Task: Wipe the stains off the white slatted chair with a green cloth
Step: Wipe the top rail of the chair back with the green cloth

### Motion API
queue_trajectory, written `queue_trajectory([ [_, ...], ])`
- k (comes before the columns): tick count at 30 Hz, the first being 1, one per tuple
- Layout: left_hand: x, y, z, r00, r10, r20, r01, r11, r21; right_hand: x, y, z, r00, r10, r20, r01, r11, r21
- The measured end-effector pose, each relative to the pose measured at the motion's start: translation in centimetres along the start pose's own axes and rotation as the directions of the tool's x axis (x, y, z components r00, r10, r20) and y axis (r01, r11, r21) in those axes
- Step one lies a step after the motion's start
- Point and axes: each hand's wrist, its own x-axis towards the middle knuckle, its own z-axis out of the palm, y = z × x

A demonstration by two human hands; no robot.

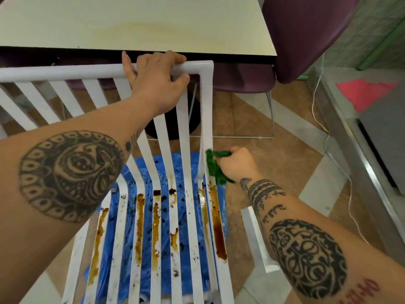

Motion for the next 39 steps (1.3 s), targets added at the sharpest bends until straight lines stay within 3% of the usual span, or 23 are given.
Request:
queue_trajectory([
  [2,-0.1,-0.1,0.1,1.000,0.012,-0.009,-0.012,1.000,0.010,-0.6,-0.6,0.6,0.998,-0.030,-0.062,0.036,0.994,0.104],
  [6,-0.1,-0.2,0.0,1.000,0.017,0.013,-0.017,0.999,0.029,-1.7,1.3,3.1,0.998,-0.031,-0.054,0.034,0.997,0.072],
  [11,0.2,0.0,-0.9,0.995,-0.002,0.099,-0.002,0.999,0.041,-2.4,2.7,1.6,0.981,0.037,0.190,0.031,0.938,-0.345],
  [13,0.5,-0.3,-1.6,0.985,0.009,0.175,-0.016,0.999,0.036,-2.2,2.0,0.4,0.974,0.042,0.224,0.058,0.905,-0.422],
  [17,-0.1,-0.9,-2.7,0.964,0.092,0.249,-0.098,0.995,0.014,-1.7,-0.2,-0.7,0.997,-0.042,0.068,0.054,0.980,-0.192],
  [21,-4.3,-1.4,-1.7,0.986,0.167,-0.002,-0.163,0.960,-0.230,-2.8,0.5,1.8,1.000,-0.023,-0.009,0.021,0.987,-0.158],
  [23,-8.1,-1.6,-0.2,0.986,0.127,-0.105,-0.158,0.911,-0.382,-3.4,1.1,2.6,0.999,0.005,-0.031,-0.011,0.979,-0.206],
  [25,-12.1,-1.4,1.3,1.000,0.014,-0.002,-0.013,0.867,-0.497,-3.5,1.0,2.6,1.000,0.023,-0.020,-0.028,0.961,-0.274],
  [27,-15.1,-1.5,2.8,0.955,-0.128,0.268,0.265,0.770,-0.580,-3.3,0.5,2.7,0.999,0.047,-0.015,-0.050,0.949,-0.310],
  [28,-16.0,-1.4,3.5,0.888,-0.192,0.418,0.425,0.688,-0.588,-3.1,0.3,2.8,0.998,0.056,-0.016,-0.058,0.944,-0.324],
  [30,-17.0,-1.5,5.0,0.690,-0.265,0.674,0.697,0.496,-0.518,-2.8,0.0,2.7,0.998,0.067,0.014,-0.058,0.937,-0.344],
  [32,-17.3,-1.0,6.5,0.521,-0.226,0.823,0.842,0.294,-0.452,-2.3,-0.1,2.3,0.994,0.096,0.060,-0.070,0.938,-0.340],
  [33,-17.6,-0.6,7.4,0.483,-0.199,0.853,0.870,0.219,-0.442,-2.0,-0.1,2.0,0.990,0.105,0.093,-0.067,0.939,-0.338],
  [36,-17.6,0.5,9.8,0.534,-0.144,0.833,0.846,0.076,-0.528,-1.0,-0.2,1.2,0.976,0.088,0.198,-0.023,0.950,-0.310],
  [39,-17.5,0.9,11.7,0.591,-0.170,0.789,0.806,0.082,-0.586,-0.8,0.5,1.0,0.972,0.063,0.224,-0.015,0.977,-0.211],
])
